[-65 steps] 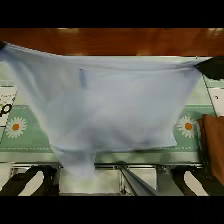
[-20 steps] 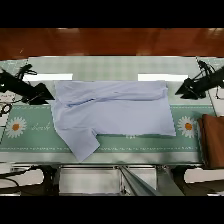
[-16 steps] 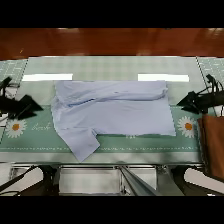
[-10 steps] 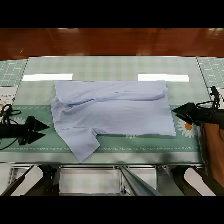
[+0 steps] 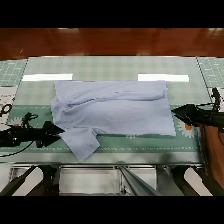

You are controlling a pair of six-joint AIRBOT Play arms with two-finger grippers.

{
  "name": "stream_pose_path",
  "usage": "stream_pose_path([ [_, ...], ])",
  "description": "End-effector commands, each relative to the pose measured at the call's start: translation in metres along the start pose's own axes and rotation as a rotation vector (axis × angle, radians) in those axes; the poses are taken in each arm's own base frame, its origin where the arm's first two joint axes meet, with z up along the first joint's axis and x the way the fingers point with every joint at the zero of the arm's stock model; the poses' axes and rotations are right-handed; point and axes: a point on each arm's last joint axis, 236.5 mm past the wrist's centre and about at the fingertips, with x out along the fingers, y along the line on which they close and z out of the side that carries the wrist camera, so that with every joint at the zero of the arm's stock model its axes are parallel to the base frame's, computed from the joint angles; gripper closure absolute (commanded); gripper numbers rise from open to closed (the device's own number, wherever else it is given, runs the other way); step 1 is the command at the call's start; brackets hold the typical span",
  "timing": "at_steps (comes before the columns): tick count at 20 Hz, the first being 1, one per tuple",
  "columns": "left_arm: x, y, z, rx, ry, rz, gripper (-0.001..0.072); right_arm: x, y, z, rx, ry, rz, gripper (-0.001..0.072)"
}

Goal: Fold the shirts.

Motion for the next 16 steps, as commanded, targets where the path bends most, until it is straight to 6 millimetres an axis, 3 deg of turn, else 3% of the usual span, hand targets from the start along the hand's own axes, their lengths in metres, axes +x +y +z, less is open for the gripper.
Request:
stream_pose_path([
  [1,0.024,-0.017,0.004,0.058,-0.017,-0.004,0.0208,-0.001,-0.002,0.004,0.011,-0.02,-0.005,0.0293],
  [2,0.027,-0.02,-0.001,0.112,0.007,-0.002,0.0335,-0.005,-0.009,0.011,0.031,-0.05,-0.018,0.0293],
  [3,0.028,-0.024,-0.007,0.176,0.034,-0.008,0.0612,-0.011,-0.017,0.02,0.069,-0.09,-0.03,0.0293],
  [4,0.025,-0.027,-0.012,0.23,0.061,-0.018,0.0686,-0.02,-0.03,0.029,0.11,-0.135,-0.052,0.0293],
  [6,0.02,-0.033,-0.017,0.278,0.091,-0.038,0.0686,-0.034,-0.069,0.025,0.199,-0.142,-0.168,0.0293],
  [8,0.017,-0.035,-0.014,0.28,0.085,-0.044,0.0686,-0.04,-0.103,-0.006,0.274,-0.044,-0.312,0.0293],
  [10,0.016,-0.036,-0.013,0.281,0.083,-0.044,0.0686,-0.035,-0.107,-0.033,0.299,0.046,-0.325,0.0293],
  [12,0.016,-0.036,-0.013,0.281,0.083,-0.044,0.0686,-0.024,-0.106,-0.048,0.341,0.089,-0.295,0.0293],
  [16,0.017,-0.036,-0.01,0.282,0.07,-0.041,0.0686,0.004,-0.097,-0.056,0.339,0.178,-0.234,0.0293],
])
